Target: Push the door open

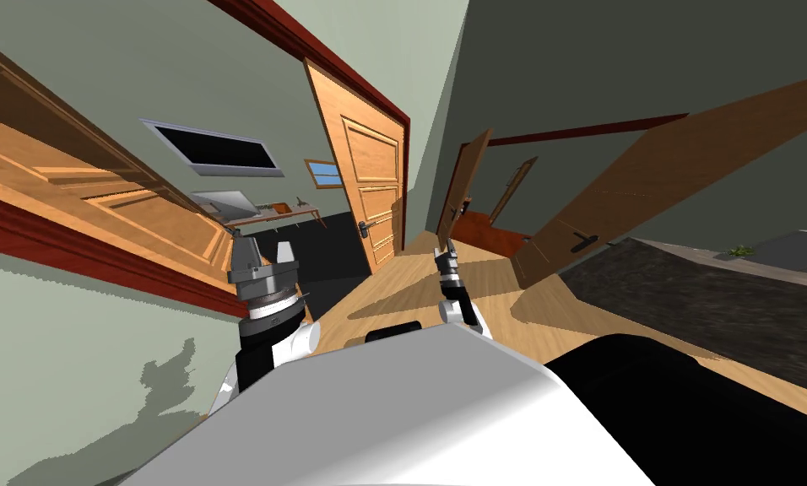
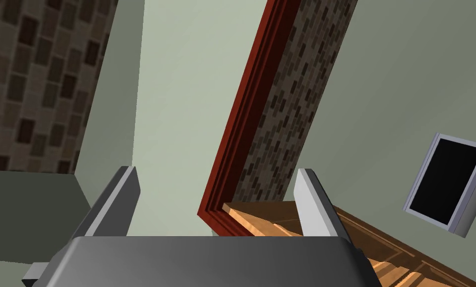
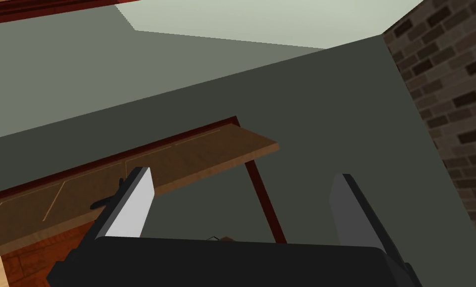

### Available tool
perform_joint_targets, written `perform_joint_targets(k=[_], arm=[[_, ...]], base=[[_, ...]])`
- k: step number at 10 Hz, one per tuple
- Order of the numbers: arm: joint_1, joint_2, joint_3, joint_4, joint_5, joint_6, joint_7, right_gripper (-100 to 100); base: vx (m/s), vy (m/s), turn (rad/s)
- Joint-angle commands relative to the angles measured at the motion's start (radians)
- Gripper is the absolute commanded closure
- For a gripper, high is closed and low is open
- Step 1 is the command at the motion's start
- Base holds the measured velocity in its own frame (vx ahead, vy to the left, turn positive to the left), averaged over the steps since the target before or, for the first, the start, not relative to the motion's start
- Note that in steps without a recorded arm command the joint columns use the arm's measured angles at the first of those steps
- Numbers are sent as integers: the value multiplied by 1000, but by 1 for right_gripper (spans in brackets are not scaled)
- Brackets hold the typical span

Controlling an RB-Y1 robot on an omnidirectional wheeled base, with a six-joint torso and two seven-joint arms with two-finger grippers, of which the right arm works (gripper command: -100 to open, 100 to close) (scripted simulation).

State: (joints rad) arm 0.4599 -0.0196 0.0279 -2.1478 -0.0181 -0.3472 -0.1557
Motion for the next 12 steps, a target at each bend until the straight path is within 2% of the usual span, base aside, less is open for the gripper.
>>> perform_joint_targets(k=[1,7,8,12], arm=[[-20,-5,25,36,1,-7,-2,-100],[-96,-26,112,137,3,-7,-13,-100],[-119,-32,139,169,3,-6,-17,-100],[-170,-42,198,237,4,-6,-24,-100]], base=[[140,14,-40],[114,4,-38],[122,4,-71],[118,15,-39]])
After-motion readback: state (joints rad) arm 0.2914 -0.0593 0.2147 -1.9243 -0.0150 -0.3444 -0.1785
